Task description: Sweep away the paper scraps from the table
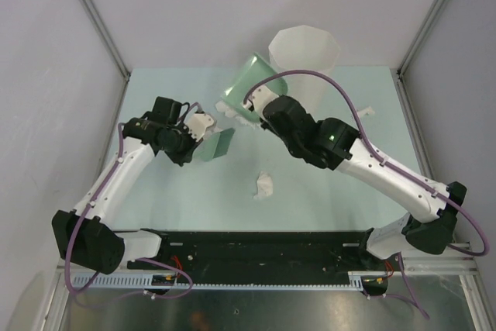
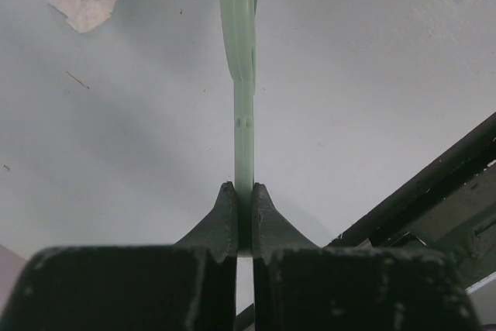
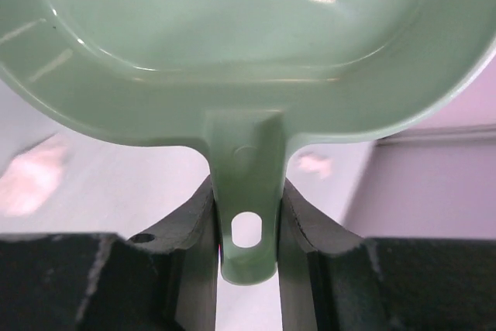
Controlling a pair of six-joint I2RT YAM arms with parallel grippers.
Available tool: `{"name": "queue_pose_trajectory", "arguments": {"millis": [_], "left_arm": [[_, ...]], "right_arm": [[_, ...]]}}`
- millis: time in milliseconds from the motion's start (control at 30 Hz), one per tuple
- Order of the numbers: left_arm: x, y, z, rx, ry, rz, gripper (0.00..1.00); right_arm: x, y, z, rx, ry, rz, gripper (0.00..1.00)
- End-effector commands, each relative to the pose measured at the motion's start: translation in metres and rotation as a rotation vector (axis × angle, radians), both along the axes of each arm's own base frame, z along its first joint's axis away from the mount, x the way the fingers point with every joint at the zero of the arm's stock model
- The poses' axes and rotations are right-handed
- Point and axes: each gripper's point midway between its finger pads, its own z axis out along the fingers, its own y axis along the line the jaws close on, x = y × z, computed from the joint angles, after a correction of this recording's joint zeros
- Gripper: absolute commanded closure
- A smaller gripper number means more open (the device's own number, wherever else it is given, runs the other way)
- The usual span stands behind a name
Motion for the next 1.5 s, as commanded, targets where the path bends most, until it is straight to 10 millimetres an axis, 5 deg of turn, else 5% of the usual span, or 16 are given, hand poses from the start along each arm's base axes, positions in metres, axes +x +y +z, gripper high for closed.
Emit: {"name": "queue_pose_trajectory", "arguments": {"millis": [0,167,400,533,700,1200,1333,1467], "left_arm": [[0.007,-0.006,0.009,-0.034,-0.026,-0.007,1.00],[0.009,-0.008,0.006,-0.037,-0.011,-0.011,1.00],[0.014,-0.018,0.003,-0.050,0.016,-0.025,1.00],[0.017,-0.033,0.007,-0.046,0.010,-0.066,1.00],[0.020,-0.047,0.007,-0.010,0.003,-0.107,1.00],[-0.012,-0.093,-0.030,-0.054,0.178,-0.253,1.00],[-0.040,-0.113,-0.029,-0.157,0.268,-0.360,1.00],[-0.087,-0.132,-0.004,-0.346,0.381,-0.537,1.00]], "right_arm": [[-0.073,-0.001,-0.089,0.206,0.490,-0.071,1.00],[-0.151,-0.005,-0.162,0.291,0.848,-0.157,1.00],[-0.251,-0.013,-0.210,0.284,1.132,-0.235,1.00],[-0.280,-0.018,-0.242,0.230,1.257,-0.273,1.00],[-0.283,-0.027,-0.282,0.182,1.325,-0.314,1.00],[-0.261,-0.039,-0.323,0.036,1.305,-0.391,1.00],[-0.245,-0.036,-0.326,0.062,1.275,-0.380,1.00],[-0.228,-0.028,-0.327,0.106,1.233,-0.349,1.00]]}}
